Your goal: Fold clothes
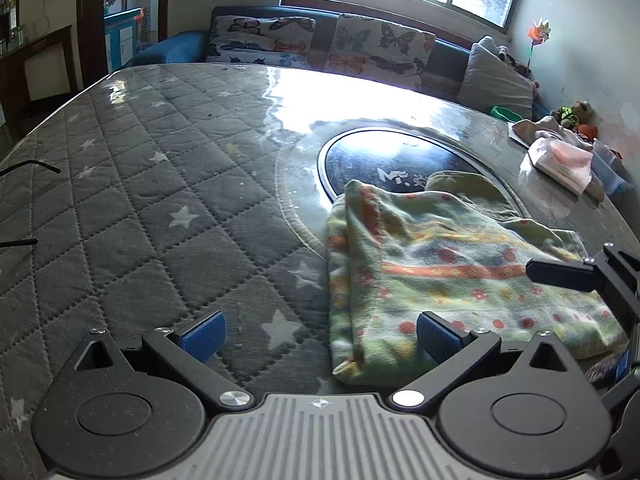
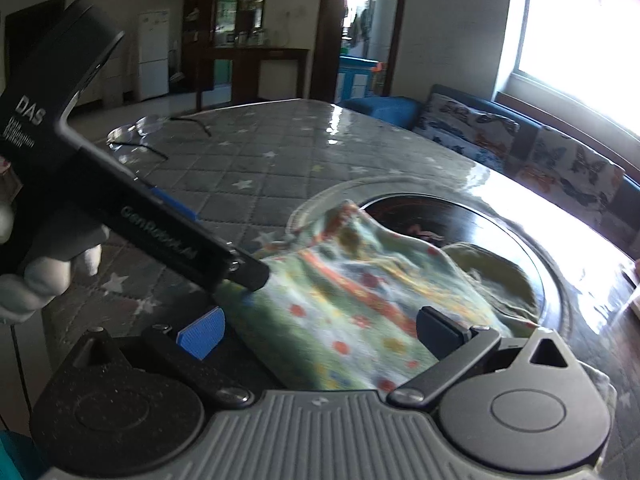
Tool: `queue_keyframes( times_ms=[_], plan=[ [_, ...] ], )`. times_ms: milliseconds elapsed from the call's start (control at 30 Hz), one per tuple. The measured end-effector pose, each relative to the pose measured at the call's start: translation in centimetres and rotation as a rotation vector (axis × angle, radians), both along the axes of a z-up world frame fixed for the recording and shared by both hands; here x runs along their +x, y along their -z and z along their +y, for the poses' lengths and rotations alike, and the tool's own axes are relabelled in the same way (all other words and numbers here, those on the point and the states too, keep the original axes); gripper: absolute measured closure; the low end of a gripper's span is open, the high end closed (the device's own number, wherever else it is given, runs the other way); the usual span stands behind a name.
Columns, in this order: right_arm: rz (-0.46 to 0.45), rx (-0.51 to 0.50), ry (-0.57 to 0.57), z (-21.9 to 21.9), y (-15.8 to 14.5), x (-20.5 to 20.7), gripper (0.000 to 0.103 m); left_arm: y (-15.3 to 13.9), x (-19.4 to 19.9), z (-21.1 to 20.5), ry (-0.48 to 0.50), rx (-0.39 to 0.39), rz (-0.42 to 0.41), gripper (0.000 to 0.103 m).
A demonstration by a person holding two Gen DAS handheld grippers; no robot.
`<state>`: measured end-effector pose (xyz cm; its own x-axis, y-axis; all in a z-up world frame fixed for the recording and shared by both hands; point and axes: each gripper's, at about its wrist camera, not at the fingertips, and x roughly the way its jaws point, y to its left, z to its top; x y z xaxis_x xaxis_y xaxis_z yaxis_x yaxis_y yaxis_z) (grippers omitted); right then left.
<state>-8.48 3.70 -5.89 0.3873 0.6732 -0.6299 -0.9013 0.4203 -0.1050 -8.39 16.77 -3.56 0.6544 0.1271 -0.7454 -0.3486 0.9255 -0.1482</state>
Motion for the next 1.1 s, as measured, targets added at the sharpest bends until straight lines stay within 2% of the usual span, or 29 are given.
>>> queue_keyframes(
  times_ms=[200, 467, 600, 667, 833, 1100],
  plan=[
    [-0.006, -0.029, -0.048, 1.3, 0.5, -0.8, 0.006, -0.4, -0.3, 0.9, -0.019, 0.000, -0.012, 0.000],
    [-0.039, -0.078, -0.109, 2.9, 0.8, -1.7, 0.025, -0.6, -0.7, 3.0, -0.072, -0.024, -0.026, 0.000],
    [-0.071, -0.093, -0.129, 3.6, 0.8, -2.3, 0.030, -0.5, -0.6, 3.2, -0.078, -0.040, -0.017, 0.000],
    [-0.073, -0.098, -0.128, 3.8, 0.9, -2.3, 0.038, -0.6, -0.3, 2.7, -0.070, -0.020, -0.001, 0.000],
    [-0.092, -0.094, -0.132, 3.8, 1.1, -2.7, 0.045, -0.9, 0.5, 1.8, -0.065, 0.025, 0.028, 0.000],
    [-0.075, -0.077, -0.126, 3.4, 1.0, -2.6, 0.064, -1.0, 1.1, 1.2, -0.067, 0.059, 0.055, 0.000]
  ],
)
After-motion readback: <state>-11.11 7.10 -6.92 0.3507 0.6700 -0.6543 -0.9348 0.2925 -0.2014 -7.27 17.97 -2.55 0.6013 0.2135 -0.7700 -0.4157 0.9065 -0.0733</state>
